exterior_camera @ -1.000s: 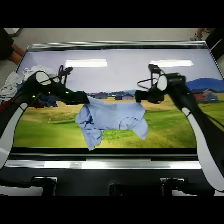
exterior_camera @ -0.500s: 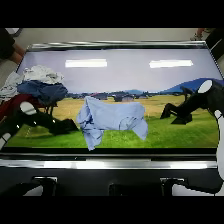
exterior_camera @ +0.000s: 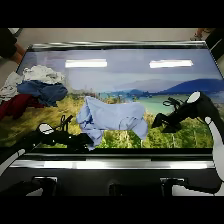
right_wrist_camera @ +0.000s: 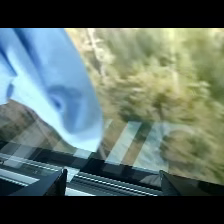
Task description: Fold the shirts.
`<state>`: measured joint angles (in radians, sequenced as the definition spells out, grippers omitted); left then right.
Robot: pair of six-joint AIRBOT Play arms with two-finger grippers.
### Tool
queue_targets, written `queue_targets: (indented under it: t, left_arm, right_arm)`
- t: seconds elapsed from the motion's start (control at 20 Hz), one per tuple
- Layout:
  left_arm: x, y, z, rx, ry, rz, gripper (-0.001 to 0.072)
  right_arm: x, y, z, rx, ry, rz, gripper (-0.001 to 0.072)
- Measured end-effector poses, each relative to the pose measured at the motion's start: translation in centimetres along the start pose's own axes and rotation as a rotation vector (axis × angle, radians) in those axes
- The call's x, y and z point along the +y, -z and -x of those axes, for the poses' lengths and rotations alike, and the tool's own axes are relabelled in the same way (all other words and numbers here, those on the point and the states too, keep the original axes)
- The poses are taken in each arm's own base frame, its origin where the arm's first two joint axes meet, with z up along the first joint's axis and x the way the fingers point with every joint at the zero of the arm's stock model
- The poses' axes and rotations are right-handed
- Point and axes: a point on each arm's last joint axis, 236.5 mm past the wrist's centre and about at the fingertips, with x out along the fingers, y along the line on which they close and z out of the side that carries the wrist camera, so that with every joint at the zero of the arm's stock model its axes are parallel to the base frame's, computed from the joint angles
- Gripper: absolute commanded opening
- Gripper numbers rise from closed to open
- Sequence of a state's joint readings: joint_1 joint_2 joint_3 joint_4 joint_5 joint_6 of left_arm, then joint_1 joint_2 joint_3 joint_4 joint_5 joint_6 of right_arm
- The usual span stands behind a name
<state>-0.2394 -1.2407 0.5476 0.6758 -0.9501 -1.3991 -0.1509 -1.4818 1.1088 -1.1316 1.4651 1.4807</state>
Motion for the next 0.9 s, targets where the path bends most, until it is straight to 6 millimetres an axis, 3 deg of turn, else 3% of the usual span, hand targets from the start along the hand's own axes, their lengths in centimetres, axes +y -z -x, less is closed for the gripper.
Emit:
queue_targets:
  t: [0.05,0.1,0.15,0.3,0.4,0.45,0.5,0.65,0.7,0.8,0.9]
  left_arm:
    - [0.1,-0.1,-0.4,-0.005,-0.004,0.005,0.027]
    - [0.1,-0.2,-0.7,-0.011,-0.002,0.012,0.0111]
    - [0.2,-0.3,-1.1,-0.016,-0.005,0.023,0.0037]
    - [0.0,-0.3,-1.3,-0.021,0.002,0.025,0.0035]
    - [-0.1,-0.4,-1.3,-0.024,0.004,0.011,0.0035]
    - [-0.2,-0.4,-1.2,-0.027,0.005,-0.003,0.0035]
    - [-0.3,-0.4,-1.1,-0.03,0.006,-0.016,0.0035]
    - [-1.3,-0.5,0.0,-0.053,0.02,-0.071,0.0035]
    - [-2.1,-0.8,0.9,-0.072,0.028,-0.104,0.0034]
    - [-4.6,-2.8,4.5,-0.176,0.039,-0.209,0.0034]
    - [-8.4,-5.6,11.0,-0.358,0.043,-0.332,0.0034]
  right_arm:
    - [0.5,-0.1,-0.5,0.001,0.002,0.017,0.07]
    - [1.0,-0.1,-0.9,0.005,0.0,0.03,0.0699]
    - [1.3,-0.2,-1.3,0.006,0.004,0.042,0.0697]
    - [2.7,-0.2,-3.2,0.035,-0.001,0.076,0.0696]
    - [3.5,-0.3,-4.6,0.047,0.006,0.099,0.063]
    - [3.8,-0.6,-5.3,0.043,0.011,0.108,0.045]
    - [4.1,-0.9,-5.9,0.034,0.016,0.111,0.007]
    - [5.4,-2.0,-6.2,-0.009,0.015,0.107,0.004]
    - [6.0,-2.5,-5.3,-0.037,0.012,0.122,0.004]
    - [8.5,-3.5,-1.7,-0.133,-0.001,0.201,0.004]
    - [12.1,-5.1,5.3,-0.34,-0.005,0.306,0.0042]
